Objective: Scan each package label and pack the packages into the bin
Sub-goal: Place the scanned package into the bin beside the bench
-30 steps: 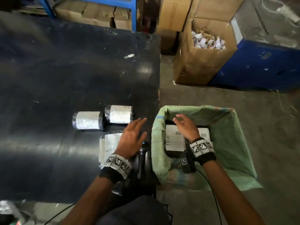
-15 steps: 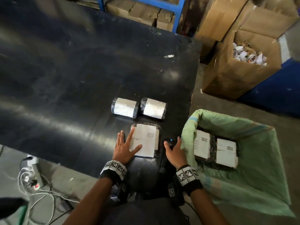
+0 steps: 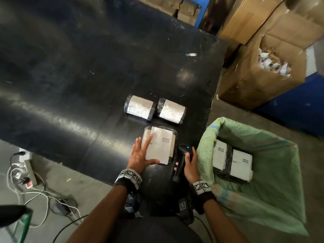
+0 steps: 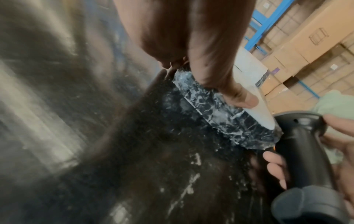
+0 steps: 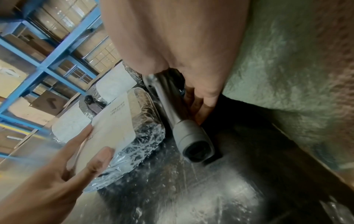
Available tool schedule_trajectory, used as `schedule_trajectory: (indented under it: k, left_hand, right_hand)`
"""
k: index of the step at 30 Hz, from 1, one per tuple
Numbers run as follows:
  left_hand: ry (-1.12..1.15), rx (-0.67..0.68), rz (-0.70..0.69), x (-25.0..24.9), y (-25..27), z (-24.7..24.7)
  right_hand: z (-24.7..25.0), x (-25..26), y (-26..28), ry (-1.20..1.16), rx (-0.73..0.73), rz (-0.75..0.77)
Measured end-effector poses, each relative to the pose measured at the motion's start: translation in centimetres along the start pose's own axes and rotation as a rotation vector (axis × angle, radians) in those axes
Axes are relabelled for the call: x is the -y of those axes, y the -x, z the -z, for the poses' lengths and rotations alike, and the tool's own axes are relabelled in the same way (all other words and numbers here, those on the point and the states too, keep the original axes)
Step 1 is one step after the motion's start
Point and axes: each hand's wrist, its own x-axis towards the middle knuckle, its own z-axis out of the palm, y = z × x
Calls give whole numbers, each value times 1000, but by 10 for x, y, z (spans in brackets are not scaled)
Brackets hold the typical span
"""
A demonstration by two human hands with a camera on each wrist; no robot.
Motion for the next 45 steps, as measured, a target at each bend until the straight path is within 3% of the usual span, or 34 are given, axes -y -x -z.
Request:
schedule_trajectory:
  k: [7,11,14,18,23,30,38,45]
  left_hand:
    - [103,-123,-40,-29,6,1]
    - [123,-54,67,-52,-6,9]
    - [103,-80,93,-59,-14,13]
    - [94,-136,87,-57,-13,10]
    - [166,-188,52,-52,-7,3]
    - [296,-229,85,-40,-7,22]
    - [418,-403,25,-55,-12,48]
    - [316,-513,-18,-76,-16,53]
  right_hand:
    - [-11,-32,-25,-134,-3,-47]
    - [-15,-48,-40,-193,-9,-73]
    - [-9,0,-10,-233,-60,-29]
    - [-5,6,-5,-296,-73,-29]
    - [-17,-53,-45,-178,-77,-15]
    - [20,24,1,-306,-9,28]
    - [55,97,31,-387,174,257]
    - [66,160,53,-422,218,311]
